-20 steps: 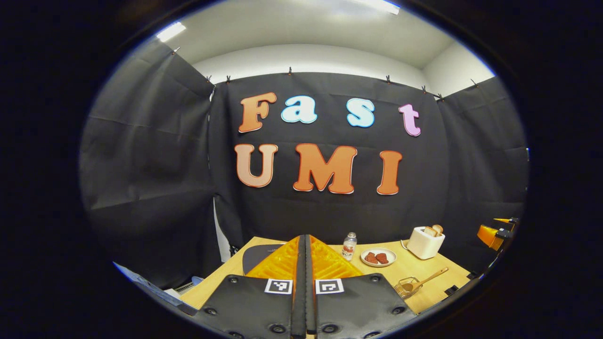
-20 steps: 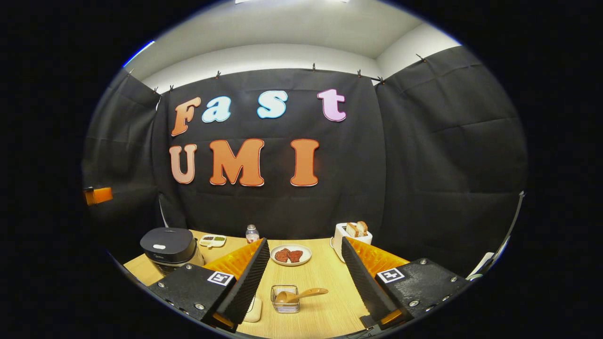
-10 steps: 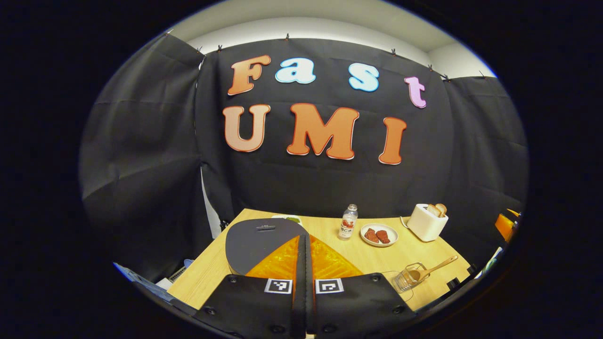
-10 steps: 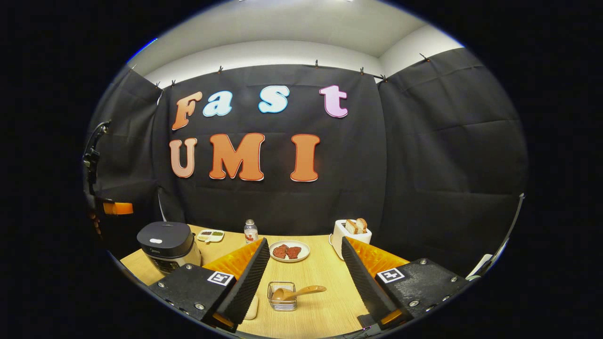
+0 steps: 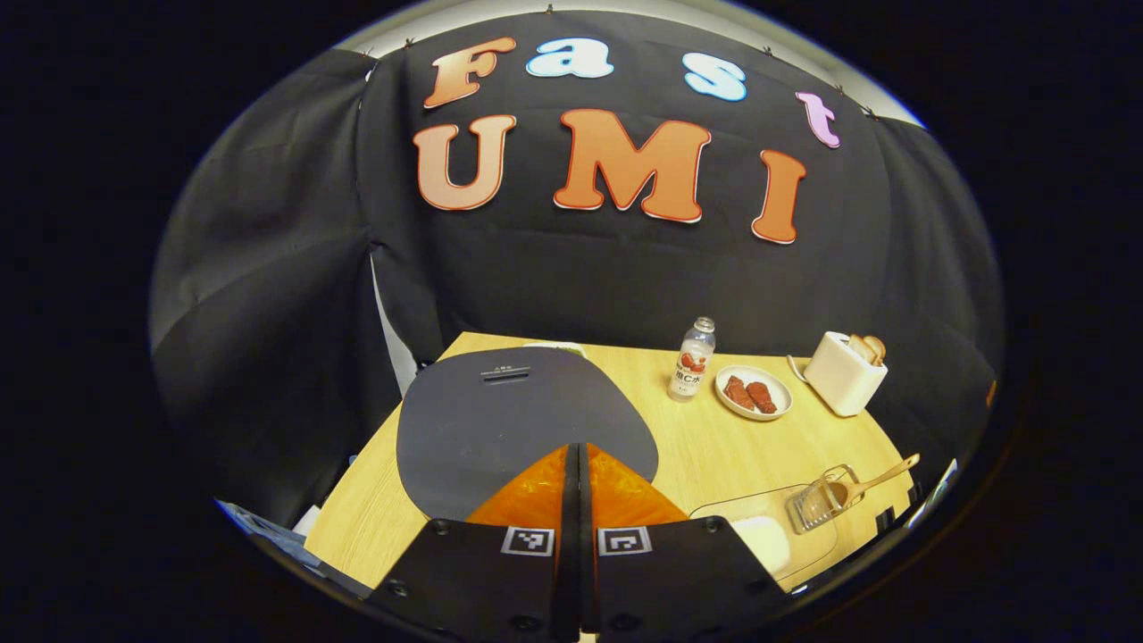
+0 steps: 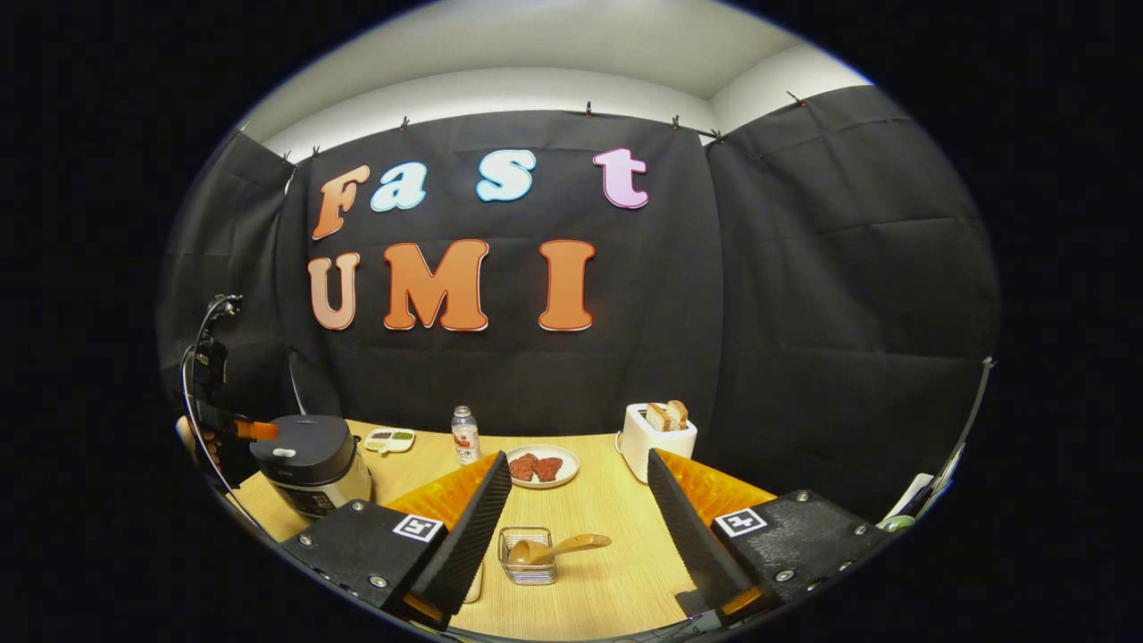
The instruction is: Close the left gripper, press the button to open the rice cooker; take a wooden spoon from the chopstick holder with the right hand, scoop a spoonful of rice and pour it into the rice cooker, then put the wooden spoon back into the chopstick holder.
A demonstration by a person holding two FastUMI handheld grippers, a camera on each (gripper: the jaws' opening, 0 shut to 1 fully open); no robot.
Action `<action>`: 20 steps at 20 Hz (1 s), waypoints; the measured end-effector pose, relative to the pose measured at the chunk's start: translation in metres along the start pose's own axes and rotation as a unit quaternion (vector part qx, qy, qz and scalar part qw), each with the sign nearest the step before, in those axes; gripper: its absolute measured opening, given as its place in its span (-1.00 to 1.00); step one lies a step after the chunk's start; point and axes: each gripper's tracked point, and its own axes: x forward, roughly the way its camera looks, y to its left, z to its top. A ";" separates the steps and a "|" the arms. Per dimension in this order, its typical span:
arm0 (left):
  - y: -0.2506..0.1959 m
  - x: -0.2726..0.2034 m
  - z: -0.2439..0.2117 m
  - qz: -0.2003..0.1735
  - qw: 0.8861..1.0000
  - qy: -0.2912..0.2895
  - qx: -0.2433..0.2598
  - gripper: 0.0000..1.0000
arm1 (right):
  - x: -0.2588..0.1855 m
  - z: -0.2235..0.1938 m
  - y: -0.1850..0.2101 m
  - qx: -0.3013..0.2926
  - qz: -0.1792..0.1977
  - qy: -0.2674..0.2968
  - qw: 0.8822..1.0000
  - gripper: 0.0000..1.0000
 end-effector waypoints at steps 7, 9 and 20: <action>0.001 0.016 -0.030 -0.003 0.999 0.031 -0.008 -0.92 | 0.002 -0.009 -0.006 0.005 -0.010 0.011 1.000 0.90; -0.001 0.018 -0.030 -0.005 1.000 0.022 -0.010 -0.99 | 0.002 -0.009 -0.005 0.008 -0.009 0.014 1.000 0.90; 0.001 0.021 -0.039 0.006 0.996 0.073 0.041 -0.90 | -0.006 -0.013 -0.006 0.000 -0.008 0.020 1.000 1.00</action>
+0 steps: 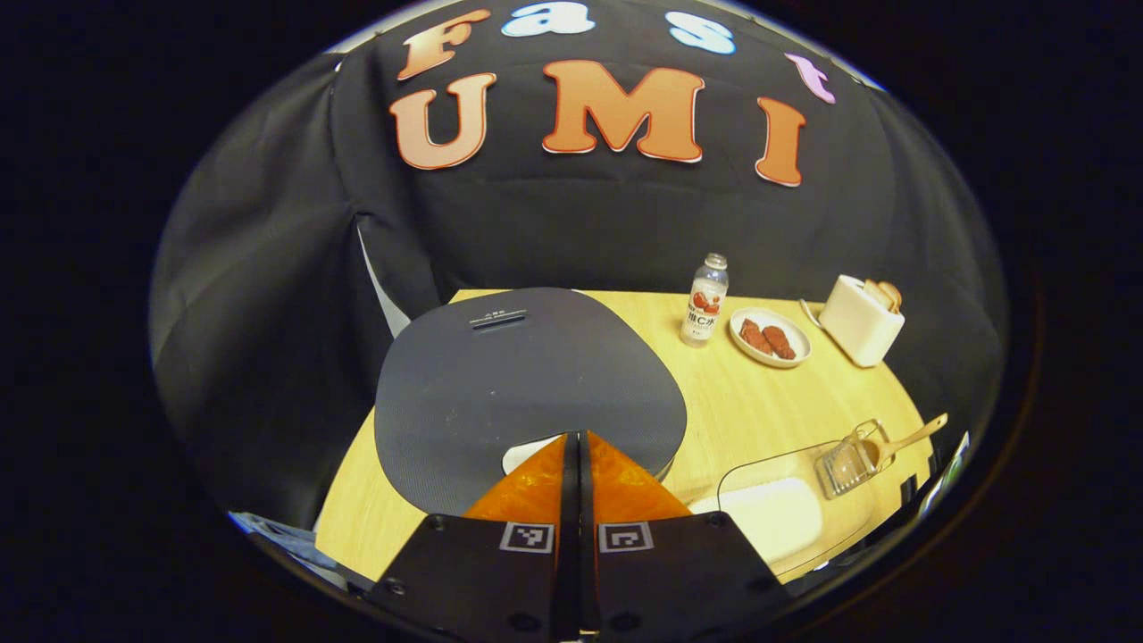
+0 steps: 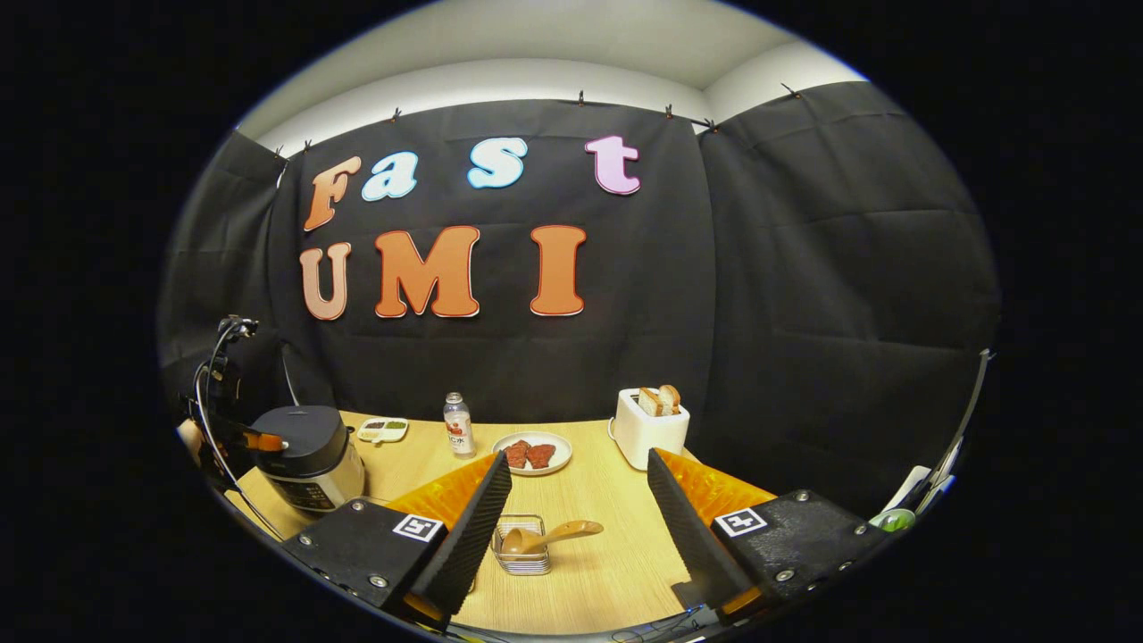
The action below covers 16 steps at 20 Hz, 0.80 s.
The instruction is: Close the left gripper, press the button to open the rice cooker; take a wooden spoon from the chopstick holder with the right hand, scoop a spoonful of rice and pour it into the rice cooker, then put the wooden spoon back into the chopstick holder.
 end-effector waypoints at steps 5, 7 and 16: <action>0.005 -0.001 -0.002 -0.036 0.997 0.020 -0.066 -0.89 | -0.012 -0.002 0.000 0.003 0.003 -0.002 1.000 1.00; 0.005 -0.001 0.000 -0.037 0.998 0.014 -0.056 -0.90 | -0.014 -0.001 -0.003 0.003 0.001 -0.004 1.000 0.90; 0.012 -0.041 0.075 -0.001 0.998 -0.060 -0.032 -0.92 | -0.012 0.008 -0.009 0.018 0.000 -0.021 1.000 1.00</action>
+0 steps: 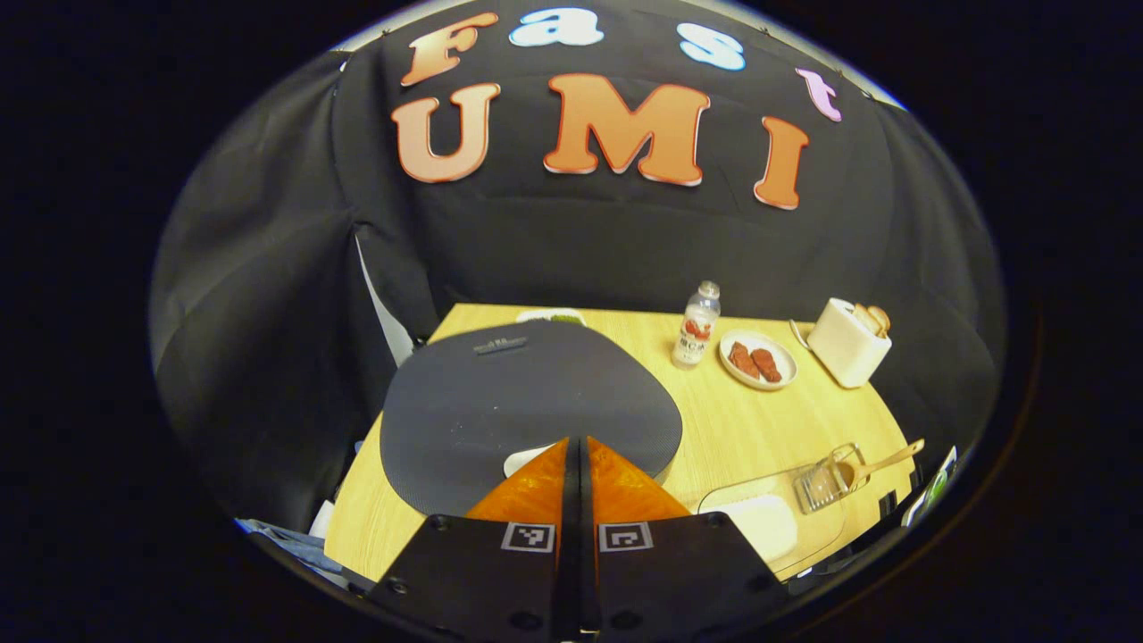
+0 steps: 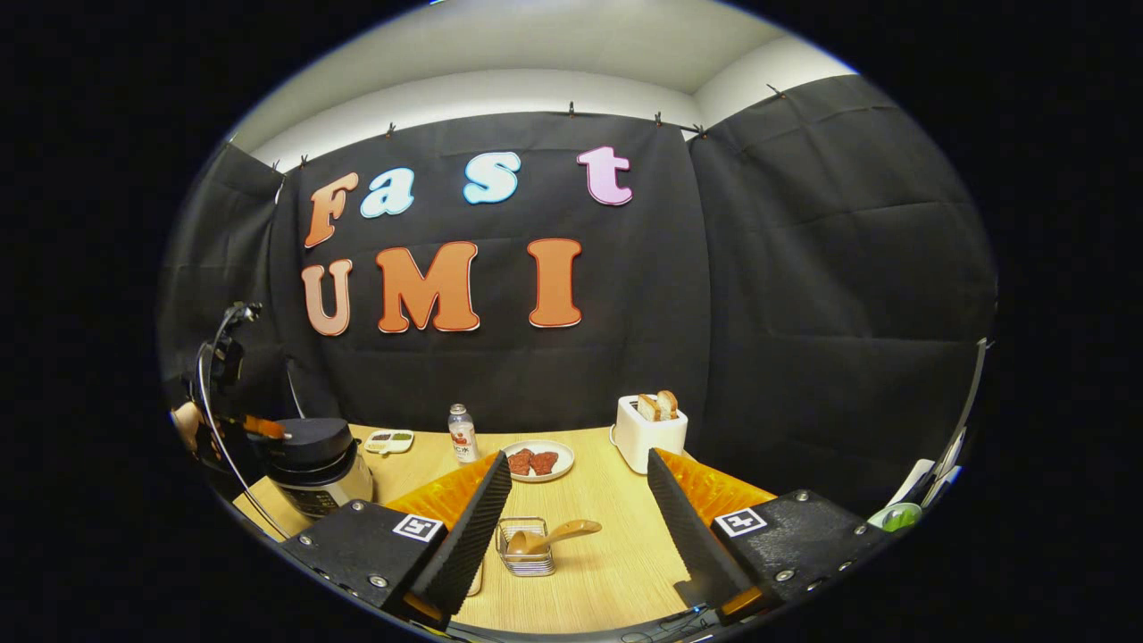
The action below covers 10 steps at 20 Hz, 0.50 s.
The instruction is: Close the left gripper, press the button to open the rice cooker; take a wooden spoon from the chopstick holder with the right hand, scoop a spoonful of rice and pour it into the rice cooker, then put the wooden spoon back into the chopstick holder.
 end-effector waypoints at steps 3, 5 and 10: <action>0.002 -0.042 0.074 0.014 0.995 -0.098 -0.002 -0.92 | 0.005 -0.001 -0.004 0.002 -0.003 0.000 1.000 1.00; 0.001 -0.071 0.099 0.014 0.989 -0.144 -0.014 -0.92 | 0.011 0.000 -0.006 0.007 -0.005 -0.002 1.000 0.90; -0.001 -0.120 0.126 0.018 0.978 -0.206 -0.014 -0.92 | 0.032 -0.012 -0.009 0.004 -0.007 -0.001 1.000 0.90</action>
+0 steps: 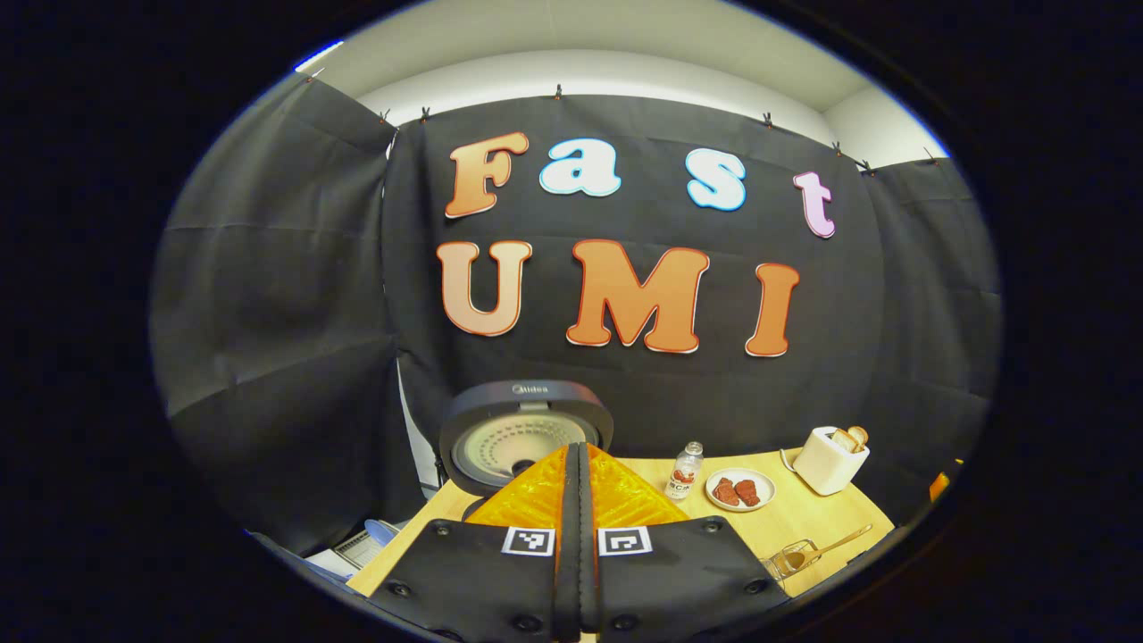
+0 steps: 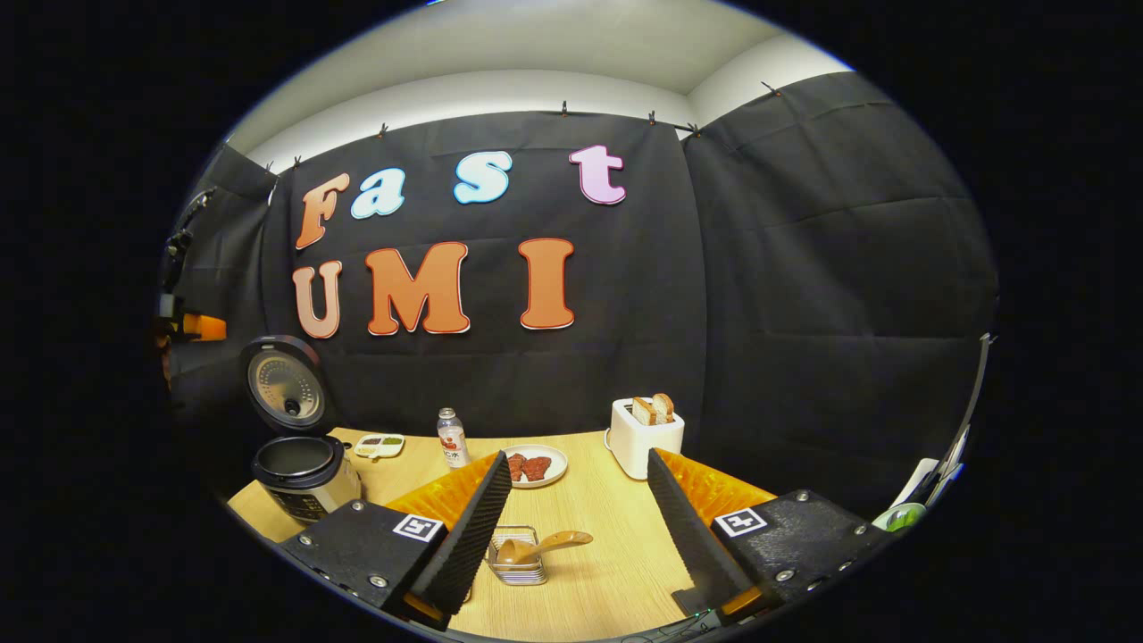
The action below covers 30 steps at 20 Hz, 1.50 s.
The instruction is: Close the left gripper, press the button to open the rice cooker; take a wooden spoon from the chopstick holder with the right hand, scoop a spoonful of rice and pour it into the rice cooker, then put the wooden spoon back into the chopstick holder.
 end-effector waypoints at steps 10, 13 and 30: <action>0.025 -0.055 0.043 0.045 0.995 -0.083 0.015 -0.89 | 0.059 -0.071 -0.003 0.053 0.002 0.037 0.998 0.89; 0.039 -0.071 0.048 0.072 0.993 -0.093 0.030 -0.41 | 0.071 -0.095 0.000 0.068 0.004 0.058 0.996 0.89; 0.092 -0.108 0.030 0.156 0.984 -0.087 0.016 0.90 | 0.085 -0.175 0.026 0.167 0.024 0.160 0.973 0.22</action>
